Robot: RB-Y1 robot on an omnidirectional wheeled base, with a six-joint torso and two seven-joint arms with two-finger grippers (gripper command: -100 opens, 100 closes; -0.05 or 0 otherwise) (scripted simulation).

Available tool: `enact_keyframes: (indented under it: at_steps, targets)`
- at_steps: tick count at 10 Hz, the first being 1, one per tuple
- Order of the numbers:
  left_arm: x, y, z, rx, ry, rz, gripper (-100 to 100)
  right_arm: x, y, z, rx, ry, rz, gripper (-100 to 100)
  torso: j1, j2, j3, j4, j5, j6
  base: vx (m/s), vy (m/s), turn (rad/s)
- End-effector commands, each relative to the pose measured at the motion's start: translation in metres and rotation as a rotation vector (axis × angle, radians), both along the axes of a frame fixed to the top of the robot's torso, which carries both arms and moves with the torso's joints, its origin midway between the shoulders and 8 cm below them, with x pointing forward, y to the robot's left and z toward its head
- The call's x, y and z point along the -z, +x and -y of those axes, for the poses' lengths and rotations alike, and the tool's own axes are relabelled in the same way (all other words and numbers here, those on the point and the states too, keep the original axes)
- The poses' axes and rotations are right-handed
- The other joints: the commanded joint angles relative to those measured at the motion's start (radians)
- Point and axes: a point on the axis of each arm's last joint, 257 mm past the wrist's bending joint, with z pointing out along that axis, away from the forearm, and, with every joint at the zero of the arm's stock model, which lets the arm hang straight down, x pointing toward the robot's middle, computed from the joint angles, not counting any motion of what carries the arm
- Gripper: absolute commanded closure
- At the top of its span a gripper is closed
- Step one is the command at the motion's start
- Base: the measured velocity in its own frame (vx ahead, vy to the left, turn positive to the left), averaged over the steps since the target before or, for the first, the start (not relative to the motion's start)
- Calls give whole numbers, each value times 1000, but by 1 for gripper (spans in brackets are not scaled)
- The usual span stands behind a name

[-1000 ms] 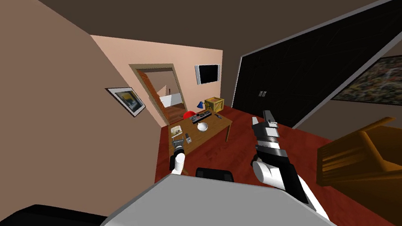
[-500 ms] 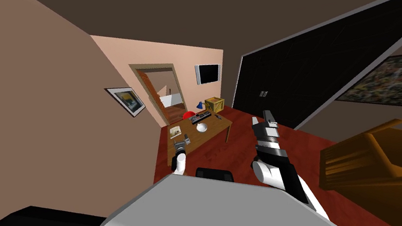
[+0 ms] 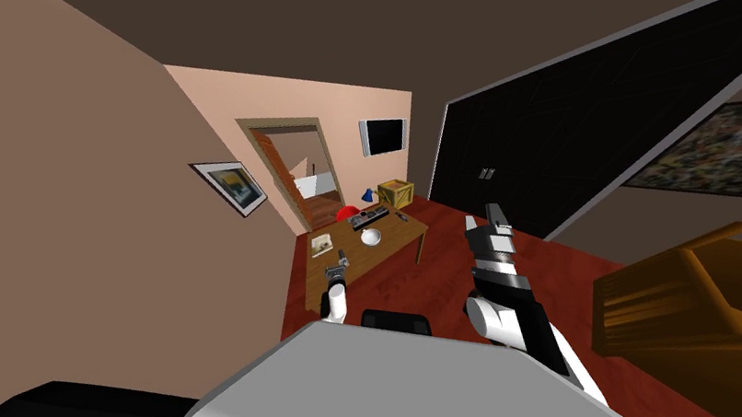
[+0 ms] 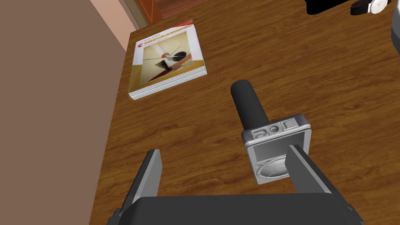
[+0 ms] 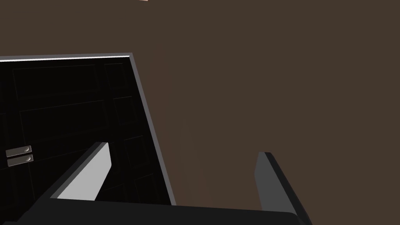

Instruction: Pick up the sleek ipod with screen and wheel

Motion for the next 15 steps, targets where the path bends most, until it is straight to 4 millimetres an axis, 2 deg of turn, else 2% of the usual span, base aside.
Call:
enact_keyframes:
  at_steps: [1,5,6,7,8,15]
  targets:
    - [14,-3,8,-12,-43,-22,-100,0,0,0,0,0,0,0,0,0,0,0,0,0,43,-2,-5]
    - [48,-10,44,-42,-173,-74,-100,0,0,0,0,0,0,0,2,-2,-1,0,1,0,75,24,-15]
    - [42,-10,37,-37,-149,-66,-100,0,0,0,0,0,0,0,4,-2,-1,0,1,0,39,29,-7]
    - [43,-10,38,-37,-153,-67,0,0,0,0,0,0,0,0,4,0,0,0,1,0,7,4,1]
    - [39,-5,36,-6,-157,-42,-100,0,0,0,0,0,0,0,2,2,1,0,0,0,74,-32,316]
    - [27,8,37,94,-126,7,-100,0,0,0,0,0,0,0,-1,-1,0,0,0,0,60,-50,133]
